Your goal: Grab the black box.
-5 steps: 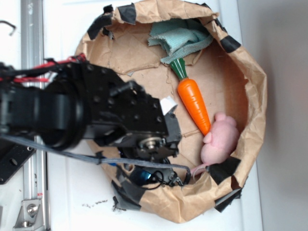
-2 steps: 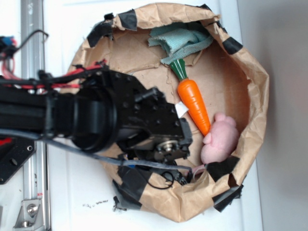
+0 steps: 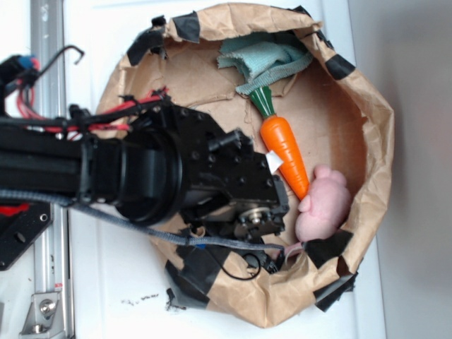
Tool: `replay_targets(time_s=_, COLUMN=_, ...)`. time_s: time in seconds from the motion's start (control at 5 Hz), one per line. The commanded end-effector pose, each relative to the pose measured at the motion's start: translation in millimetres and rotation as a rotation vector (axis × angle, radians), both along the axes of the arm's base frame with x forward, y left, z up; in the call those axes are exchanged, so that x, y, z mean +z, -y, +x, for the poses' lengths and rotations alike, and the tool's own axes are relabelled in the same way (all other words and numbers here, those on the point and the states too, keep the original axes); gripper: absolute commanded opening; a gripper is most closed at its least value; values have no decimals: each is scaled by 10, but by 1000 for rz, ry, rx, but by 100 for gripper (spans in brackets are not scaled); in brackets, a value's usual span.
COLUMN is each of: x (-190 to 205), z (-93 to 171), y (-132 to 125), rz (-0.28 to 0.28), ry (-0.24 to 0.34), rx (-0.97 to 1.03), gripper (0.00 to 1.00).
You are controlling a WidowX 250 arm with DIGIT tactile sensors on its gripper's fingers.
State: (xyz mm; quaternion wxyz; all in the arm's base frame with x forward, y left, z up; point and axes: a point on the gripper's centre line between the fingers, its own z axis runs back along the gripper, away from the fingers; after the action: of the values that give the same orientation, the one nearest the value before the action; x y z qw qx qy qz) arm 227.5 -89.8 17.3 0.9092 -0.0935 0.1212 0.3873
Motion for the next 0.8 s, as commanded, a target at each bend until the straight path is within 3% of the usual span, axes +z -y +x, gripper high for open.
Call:
replay_targets(time_s=0.0, x=475, z=53, y=-527, rz=149, ry=254, rx=-17, gripper=0)
replay_targets(time_s=0.2, x=808, z=120, y=-903, rz=231, ry=356, rx=7, gripper=0)
replay_targets(time_s=0.4, x=987, z=218, y=-1102, rz=263, ry=316, rx=-4, gripper=0)
replay_targets(time_s=0.6, x=1200, z=226, y=-1090, rz=290, ry=317, rx=-215, gripper=0)
